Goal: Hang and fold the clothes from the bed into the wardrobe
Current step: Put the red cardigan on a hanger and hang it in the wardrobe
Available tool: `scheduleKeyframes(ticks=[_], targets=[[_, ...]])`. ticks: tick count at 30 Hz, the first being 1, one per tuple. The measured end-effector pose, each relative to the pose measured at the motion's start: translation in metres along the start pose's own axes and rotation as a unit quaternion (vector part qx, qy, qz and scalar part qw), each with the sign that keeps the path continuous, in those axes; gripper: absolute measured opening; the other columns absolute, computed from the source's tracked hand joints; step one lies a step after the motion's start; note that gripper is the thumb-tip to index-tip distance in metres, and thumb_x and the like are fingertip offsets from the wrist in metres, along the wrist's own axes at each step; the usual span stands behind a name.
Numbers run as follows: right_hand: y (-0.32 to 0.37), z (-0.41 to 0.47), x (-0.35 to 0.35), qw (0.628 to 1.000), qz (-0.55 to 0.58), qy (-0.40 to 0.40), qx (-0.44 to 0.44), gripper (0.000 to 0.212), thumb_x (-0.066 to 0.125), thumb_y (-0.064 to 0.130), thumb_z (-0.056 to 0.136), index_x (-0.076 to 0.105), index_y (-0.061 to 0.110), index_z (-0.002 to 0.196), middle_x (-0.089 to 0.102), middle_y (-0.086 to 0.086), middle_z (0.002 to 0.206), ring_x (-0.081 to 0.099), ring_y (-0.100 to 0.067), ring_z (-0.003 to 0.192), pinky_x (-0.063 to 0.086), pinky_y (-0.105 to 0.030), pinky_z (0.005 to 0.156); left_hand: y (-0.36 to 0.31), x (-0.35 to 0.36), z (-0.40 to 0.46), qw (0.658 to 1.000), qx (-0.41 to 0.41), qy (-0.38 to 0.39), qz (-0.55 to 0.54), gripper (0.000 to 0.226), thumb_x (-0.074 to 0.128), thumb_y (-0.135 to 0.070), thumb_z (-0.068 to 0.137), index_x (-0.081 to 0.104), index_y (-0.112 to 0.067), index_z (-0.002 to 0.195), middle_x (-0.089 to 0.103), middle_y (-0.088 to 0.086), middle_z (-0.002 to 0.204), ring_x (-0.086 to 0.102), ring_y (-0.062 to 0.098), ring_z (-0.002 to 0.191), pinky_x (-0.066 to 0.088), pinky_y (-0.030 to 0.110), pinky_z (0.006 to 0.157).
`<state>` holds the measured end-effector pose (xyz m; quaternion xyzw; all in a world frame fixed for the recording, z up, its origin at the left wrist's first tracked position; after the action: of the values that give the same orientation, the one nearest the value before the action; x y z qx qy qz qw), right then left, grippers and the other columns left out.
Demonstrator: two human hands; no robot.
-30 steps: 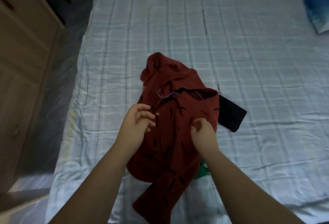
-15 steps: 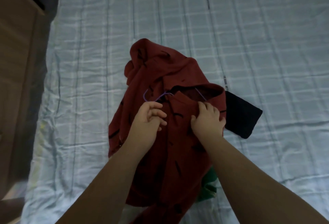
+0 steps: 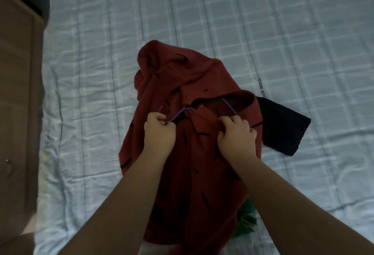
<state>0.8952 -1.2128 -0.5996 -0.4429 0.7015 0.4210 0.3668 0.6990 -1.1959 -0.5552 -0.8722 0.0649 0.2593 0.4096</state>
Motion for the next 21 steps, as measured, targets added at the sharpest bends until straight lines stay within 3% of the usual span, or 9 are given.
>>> scheduleKeyframes(ticks=[2,4,7,8,10,12,14,18,21], targets=[[0.000,-0.005,0.001,1.000,0.007,-0.006,0.000,0.044,0.053,0.026,0.090,0.051,0.028,0.134,0.052,-0.002,0.127,0.047,-0.027,0.116,0.035,-0.050,0.099,-0.003,0.004,-0.005,0.999,-0.029,0.013,0.025,0.030,0.056,-0.016,0.084,0.051,-0.028,0.110,0.053,0.011,0.114,0.058,0.017,0.072,0.037,0.019,0.053],[0.001,-0.009,0.002,1.000,0.014,-0.010,0.000,0.047,0.054,0.025,0.089,0.049,0.027,0.136,0.052,-0.002,0.128,0.047,-0.027,0.116,0.035,-0.049,0.100,-0.004,0.008,-0.009,0.999,-0.036,0.027,-0.006,0.041,0.055,-0.021,0.080,0.051,-0.032,0.119,0.054,0.009,0.119,0.061,0.017,0.074,0.045,0.021,0.057],[0.004,-0.014,0.000,1.000,0.028,-0.010,0.001,0.053,0.054,0.023,0.088,0.045,0.025,0.140,0.052,-0.002,0.131,0.046,-0.027,0.119,0.034,-0.049,0.102,-0.003,0.007,-0.011,0.992,-0.049,0.017,-0.116,0.045,0.055,-0.017,0.084,0.055,-0.028,0.127,0.063,-0.004,0.096,0.062,0.010,0.073,0.056,0.037,0.076],[0.005,-0.014,-0.002,0.999,0.035,-0.011,0.002,0.054,0.054,0.023,0.088,0.045,0.025,0.140,0.051,-0.002,0.132,0.046,-0.027,0.121,0.034,-0.050,0.103,-0.004,0.004,-0.011,0.989,-0.049,0.011,-0.142,0.041,0.054,-0.012,0.089,0.057,-0.026,0.127,0.062,-0.011,0.087,0.061,0.008,0.071,0.055,0.034,0.075],[0.006,-0.015,-0.006,0.998,0.054,-0.021,0.002,0.054,0.054,0.022,0.087,0.044,0.025,0.140,0.050,-0.002,0.135,0.044,-0.027,0.124,0.034,-0.052,0.105,-0.008,-0.001,-0.015,0.985,-0.026,0.010,-0.169,0.038,0.052,-0.009,0.093,0.061,-0.028,0.124,0.066,-0.016,0.093,0.066,0.008,0.078,0.053,0.026,0.071],[0.008,-0.015,-0.011,0.997,0.072,-0.037,-0.005,0.054,0.054,0.022,0.087,0.044,0.025,0.140,0.049,-0.001,0.137,0.043,-0.026,0.127,0.033,-0.052,0.107,-0.015,-0.002,-0.021,0.976,0.009,0.031,-0.214,0.039,0.050,0.001,0.092,0.064,-0.023,0.120,0.069,-0.011,0.109,0.069,0.008,0.097,0.053,0.020,0.080],[0.010,-0.015,-0.017,0.994,0.094,-0.054,-0.013,0.053,0.054,0.021,0.088,0.045,0.025,0.140,0.050,0.001,0.138,0.043,-0.024,0.129,0.031,-0.052,0.110,-0.025,-0.001,-0.027,0.963,0.039,0.052,-0.262,0.042,0.048,0.011,0.090,0.068,-0.019,0.112,0.069,-0.001,0.115,0.067,0.011,0.108,0.053,0.025,0.093],[0.010,-0.011,-0.029,0.986,0.147,-0.075,-0.019,0.057,0.055,0.022,0.089,0.042,0.026,0.144,0.047,0.002,0.145,0.042,-0.022,0.134,0.028,-0.052,0.114,-0.050,0.006,-0.041,0.944,0.097,0.098,-0.301,0.042,0.046,0.015,0.088,0.071,-0.016,0.104,0.070,0.011,0.114,0.066,0.022,0.113,0.053,0.033,0.097],[0.005,-0.006,-0.043,0.981,0.178,-0.073,-0.030,0.063,0.059,0.020,0.089,0.039,0.029,0.148,0.047,0.002,0.148,0.041,-0.019,0.137,0.028,-0.051,0.116,-0.067,0.015,-0.050,0.942,0.139,0.137,-0.274,0.046,0.044,0.017,0.086,0.071,-0.015,0.105,0.071,0.008,0.112,0.067,0.021,0.111,0.053,0.037,0.095]])
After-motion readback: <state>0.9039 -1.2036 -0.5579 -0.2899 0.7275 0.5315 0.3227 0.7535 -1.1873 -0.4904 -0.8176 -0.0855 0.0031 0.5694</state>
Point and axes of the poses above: each hand's wrist, its own z-axis towards the middle knuckle, its own x-axis out of the palm, y = z × x, the point moved 1 cm from there along z, towards the middle knuckle
